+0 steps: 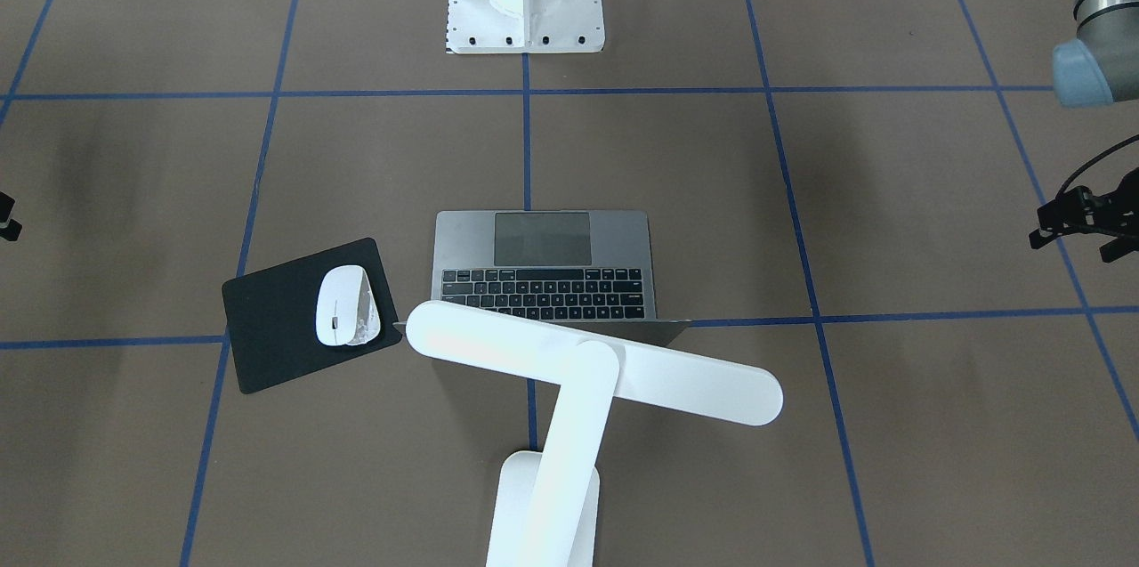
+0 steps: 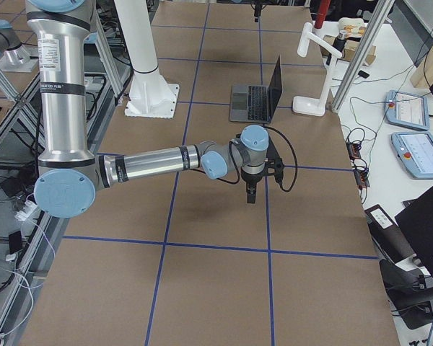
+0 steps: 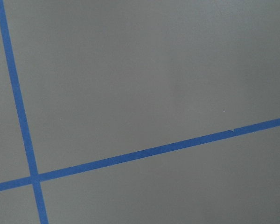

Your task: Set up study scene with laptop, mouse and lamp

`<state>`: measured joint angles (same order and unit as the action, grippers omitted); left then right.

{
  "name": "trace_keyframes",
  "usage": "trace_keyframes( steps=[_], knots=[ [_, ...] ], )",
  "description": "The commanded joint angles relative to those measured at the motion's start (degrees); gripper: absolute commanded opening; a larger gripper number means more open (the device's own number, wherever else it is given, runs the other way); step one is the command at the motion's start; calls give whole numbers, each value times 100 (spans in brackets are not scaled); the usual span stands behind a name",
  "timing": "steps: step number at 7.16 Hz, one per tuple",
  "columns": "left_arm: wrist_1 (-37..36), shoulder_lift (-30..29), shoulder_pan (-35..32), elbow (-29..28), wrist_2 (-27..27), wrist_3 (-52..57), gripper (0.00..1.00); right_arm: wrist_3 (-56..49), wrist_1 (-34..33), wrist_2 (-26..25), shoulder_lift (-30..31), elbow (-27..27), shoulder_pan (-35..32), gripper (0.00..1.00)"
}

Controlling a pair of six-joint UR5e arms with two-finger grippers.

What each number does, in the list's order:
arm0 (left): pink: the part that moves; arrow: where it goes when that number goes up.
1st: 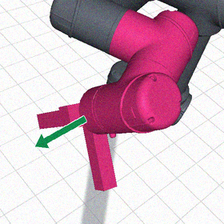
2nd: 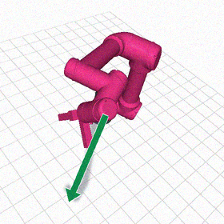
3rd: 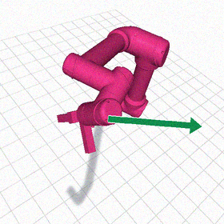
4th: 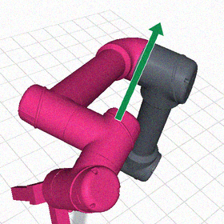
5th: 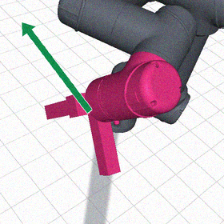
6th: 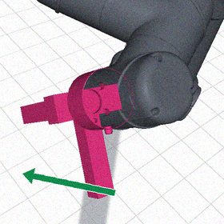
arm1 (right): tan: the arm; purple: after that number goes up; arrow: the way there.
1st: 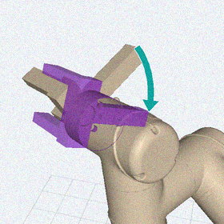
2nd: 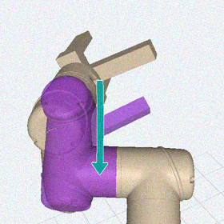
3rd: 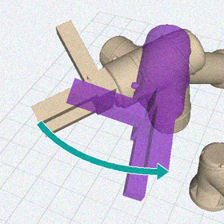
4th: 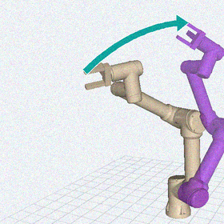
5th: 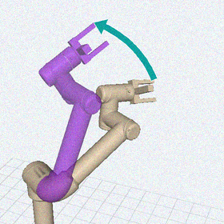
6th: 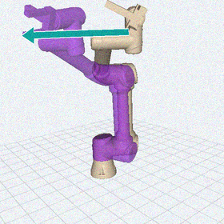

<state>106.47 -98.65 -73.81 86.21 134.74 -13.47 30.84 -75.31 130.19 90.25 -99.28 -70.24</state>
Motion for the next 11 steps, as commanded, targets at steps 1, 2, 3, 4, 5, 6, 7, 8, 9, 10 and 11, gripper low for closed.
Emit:
trace_keyframes(
  steps=[1,2,3,4,5,6,7,8,9,10,11],
  knots=[
    [-56,-40,7,-60,26,178,99,9,-37,-28,10,23,1,99],
    [-439,-136,7,9,53,178,99,18,-37,-142,19,31,1,99],
    [-548,-189,7,27,96,178,99,36,-46,-117,27,23,-7,99],
    [-558,-190,7,54,97,178,99,45,-54,-99,45,31,-16,99],
    [-601,-173,-11,71,88,187,99,1,-324,-90,2,58,-94,99],
    [-741,-181,-63,45,88,500,99,-43,-553,-90,-86,67,-200,99],
    [-1186,-181,-359,28,71,1139,99,-165,-564,-90,-95,189,-262,99],
    [-1425,-181,-458,115,27,1258,99,-366,-564,-73,-130,285,-314,99],
    [-1410,-112,-468,116,18,1233,99,-368,-564,-29,-139,286,-315,99],
    [-1401,-128,-450,81,26,1198,99,-368,-556,-29,-139,278,-315,99],
    [-1367,-102,-459,133,35,1198,99,-360,-555,-29,-139,269,-315,99]
  ],
)
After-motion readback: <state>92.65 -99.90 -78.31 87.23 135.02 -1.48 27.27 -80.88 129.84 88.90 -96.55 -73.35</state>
